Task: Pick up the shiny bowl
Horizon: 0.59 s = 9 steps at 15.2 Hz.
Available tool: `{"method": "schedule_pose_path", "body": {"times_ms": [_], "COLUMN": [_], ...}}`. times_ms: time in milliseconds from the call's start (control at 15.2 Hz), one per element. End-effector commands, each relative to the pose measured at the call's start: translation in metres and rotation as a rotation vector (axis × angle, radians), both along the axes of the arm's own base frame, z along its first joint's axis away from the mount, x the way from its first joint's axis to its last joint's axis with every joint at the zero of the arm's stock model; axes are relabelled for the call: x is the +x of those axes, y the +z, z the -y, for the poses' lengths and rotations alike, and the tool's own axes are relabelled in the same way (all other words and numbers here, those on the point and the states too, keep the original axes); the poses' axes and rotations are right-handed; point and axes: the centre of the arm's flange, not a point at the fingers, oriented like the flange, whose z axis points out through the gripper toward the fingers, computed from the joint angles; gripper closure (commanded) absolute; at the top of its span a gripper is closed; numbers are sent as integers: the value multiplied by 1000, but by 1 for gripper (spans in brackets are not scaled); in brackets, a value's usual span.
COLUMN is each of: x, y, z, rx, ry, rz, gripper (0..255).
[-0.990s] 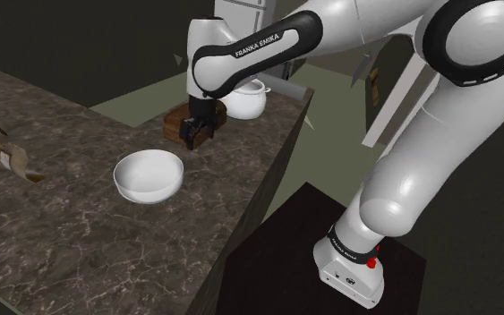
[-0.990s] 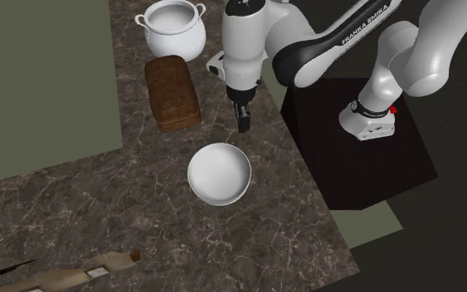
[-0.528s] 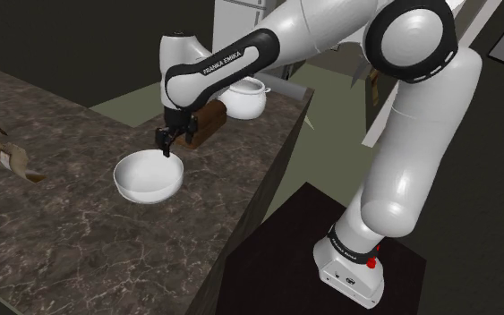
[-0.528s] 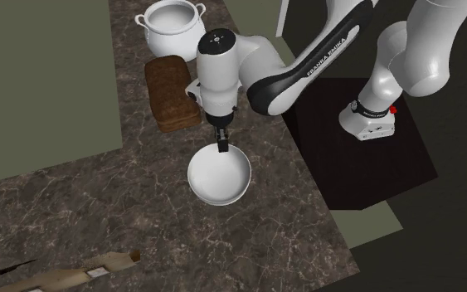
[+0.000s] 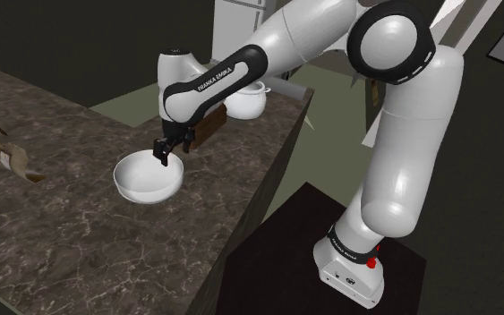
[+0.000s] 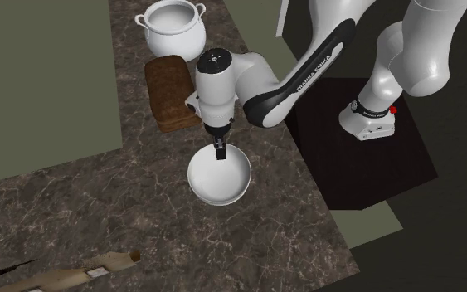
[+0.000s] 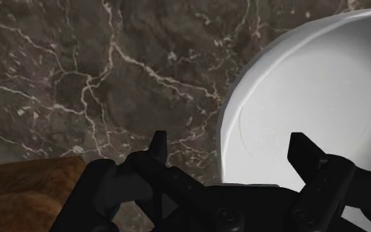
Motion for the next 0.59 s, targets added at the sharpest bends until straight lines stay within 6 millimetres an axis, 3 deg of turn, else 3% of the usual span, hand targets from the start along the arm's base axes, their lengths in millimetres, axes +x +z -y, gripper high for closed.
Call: {"method": "schedule_pose_path", "body": {"times_ms": [0, 66, 528], "x": [0, 0, 0], "y": [-4, -5, -5], "z": [0, 0, 0], "rx": [0, 0, 0], "ry": [0, 0, 0], "rz": [1, 1, 1], "gripper": [0, 255, 255]}}
